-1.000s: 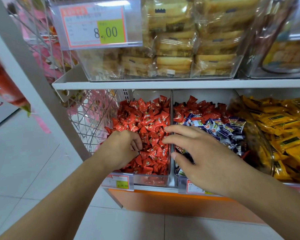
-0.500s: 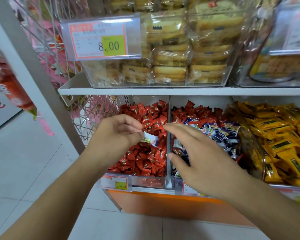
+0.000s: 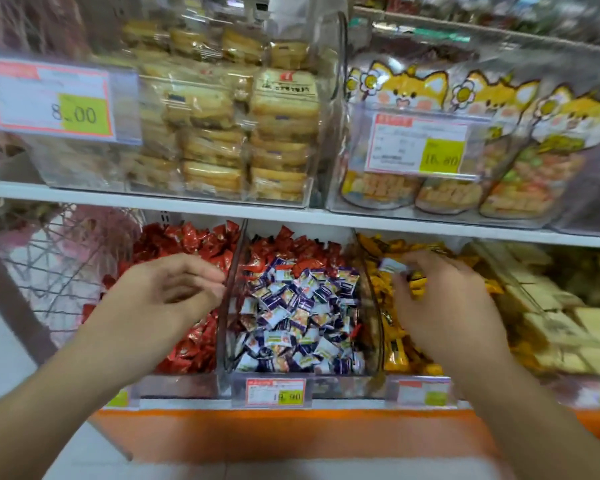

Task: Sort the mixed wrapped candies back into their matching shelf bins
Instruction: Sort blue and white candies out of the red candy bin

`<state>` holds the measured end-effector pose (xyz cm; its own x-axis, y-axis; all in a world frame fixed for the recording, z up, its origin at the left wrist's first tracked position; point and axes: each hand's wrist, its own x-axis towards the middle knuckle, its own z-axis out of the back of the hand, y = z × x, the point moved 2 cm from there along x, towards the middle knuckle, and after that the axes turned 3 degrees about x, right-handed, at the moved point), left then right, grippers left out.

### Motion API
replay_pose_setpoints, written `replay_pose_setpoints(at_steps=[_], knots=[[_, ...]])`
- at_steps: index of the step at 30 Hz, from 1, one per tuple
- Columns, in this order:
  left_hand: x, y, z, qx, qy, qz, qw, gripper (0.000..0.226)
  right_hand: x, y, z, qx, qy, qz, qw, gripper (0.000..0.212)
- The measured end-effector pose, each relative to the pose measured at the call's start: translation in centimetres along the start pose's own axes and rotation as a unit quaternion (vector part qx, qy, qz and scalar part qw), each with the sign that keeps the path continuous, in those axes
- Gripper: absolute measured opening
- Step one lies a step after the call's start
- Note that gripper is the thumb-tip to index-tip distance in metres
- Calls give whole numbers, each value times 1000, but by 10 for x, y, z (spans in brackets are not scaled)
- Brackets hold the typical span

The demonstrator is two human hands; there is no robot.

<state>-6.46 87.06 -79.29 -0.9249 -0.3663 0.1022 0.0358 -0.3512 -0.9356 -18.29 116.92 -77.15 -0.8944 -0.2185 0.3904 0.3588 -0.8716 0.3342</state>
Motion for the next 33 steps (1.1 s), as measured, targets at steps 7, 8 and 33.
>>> replay_pose_setpoints(at_steps=[7,8,33], knots=[[19,48,39,259,-19,-48,965,31,-9,40,-22,41,90,96,990,49],[21,52,39,290,-1,-50,956,32,-14,53,-29,61,111,137,982,50],[43,66,61,266,-4,43,963,20,-33,127,-85,133,235,269,925,47]])
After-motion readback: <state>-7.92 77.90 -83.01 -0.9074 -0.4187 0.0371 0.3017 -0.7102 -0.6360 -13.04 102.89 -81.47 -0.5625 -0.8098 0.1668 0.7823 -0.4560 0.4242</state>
